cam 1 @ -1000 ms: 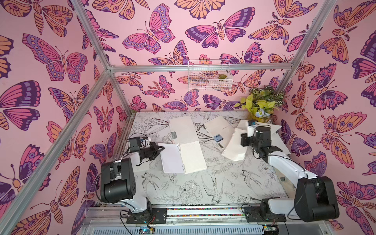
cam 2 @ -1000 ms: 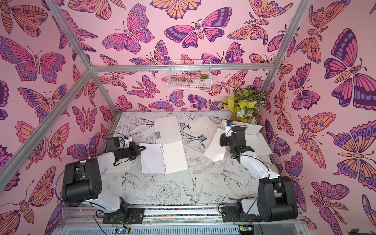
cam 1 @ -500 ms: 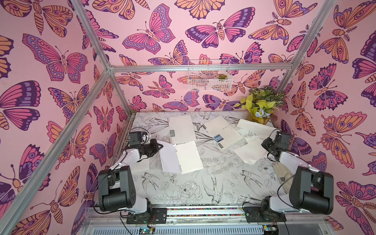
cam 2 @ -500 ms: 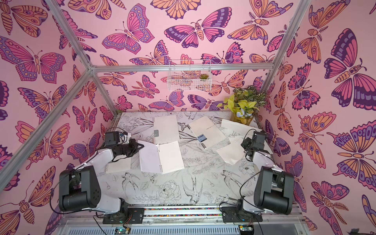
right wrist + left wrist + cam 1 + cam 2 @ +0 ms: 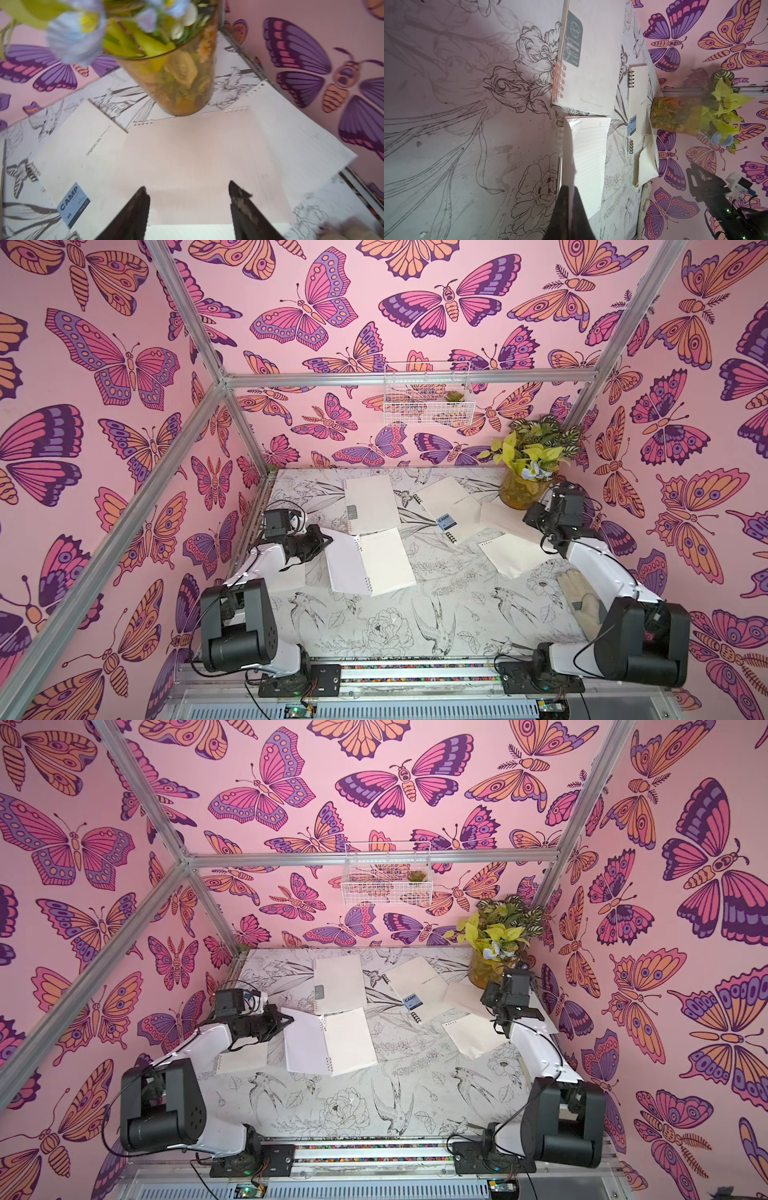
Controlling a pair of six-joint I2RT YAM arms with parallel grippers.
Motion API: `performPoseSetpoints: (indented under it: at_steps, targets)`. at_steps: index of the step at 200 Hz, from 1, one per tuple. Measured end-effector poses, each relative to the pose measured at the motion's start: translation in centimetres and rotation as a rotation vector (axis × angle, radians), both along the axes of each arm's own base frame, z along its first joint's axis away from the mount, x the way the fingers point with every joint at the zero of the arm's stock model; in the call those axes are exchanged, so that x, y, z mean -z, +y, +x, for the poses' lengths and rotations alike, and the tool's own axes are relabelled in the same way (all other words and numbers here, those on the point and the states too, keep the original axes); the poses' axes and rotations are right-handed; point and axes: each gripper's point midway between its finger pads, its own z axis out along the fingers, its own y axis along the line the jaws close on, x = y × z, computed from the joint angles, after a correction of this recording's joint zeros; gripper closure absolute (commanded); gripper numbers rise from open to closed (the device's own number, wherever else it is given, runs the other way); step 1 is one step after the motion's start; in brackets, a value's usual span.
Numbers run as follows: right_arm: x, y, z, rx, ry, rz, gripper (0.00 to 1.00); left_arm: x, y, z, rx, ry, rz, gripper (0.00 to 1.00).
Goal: Tear off pages from different notebooks
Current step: Close the notebook at the center of the board.
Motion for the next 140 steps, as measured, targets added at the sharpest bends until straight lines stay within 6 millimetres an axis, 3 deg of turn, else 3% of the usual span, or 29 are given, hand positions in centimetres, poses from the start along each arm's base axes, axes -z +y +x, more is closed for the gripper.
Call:
performPoseSetpoints:
  at_steps: [14,31,51,74,84,103,125,140]
  targets:
    - [1.4,1.3,1.4,-0.043,0.052,0.011,0.38,0.0,0.0,0.0,-0.001,-0.001,0.002,1.0]
    - [4.6,1.7,2.4,-0.054,0.132,0.036,0.39,-0.2,0.1,-0.1,-0.004,-0.003,0.006,1.0]
    - [9.0,2.0,1.6,-0.045,0.242,0.086,0.39,-0.6,0.2,-0.4,-0.012,-0.005,0.021,1.0]
    - [12.0,2.0,0.6,-0.017,0.315,0.17,0.41,-0.9,0.3,-0.7,-0.02,-0.003,0.052,1.0]
    - [12.6,1.6,0.5,0.003,0.326,0.211,0.47,-0.9,0.1,-1.0,-0.018,0.007,0.079,1.0]
    - [13.3,0.5,0.3,0.043,0.33,0.289,0.48,-1.3,-0.7,-1.2,0.001,0.021,0.136,0.99]
    - [12.8,0.5,-0.1,0.044,0.303,0.324,0.47,-2.5,-2.6,-0.9,0.045,0.021,0.232,0.71]
    - [11.5,1.4,-0.6,0.016,0.278,0.332,0.48,-3.6,-4.3,-0.4,0.083,0.002,0.287,0.69]
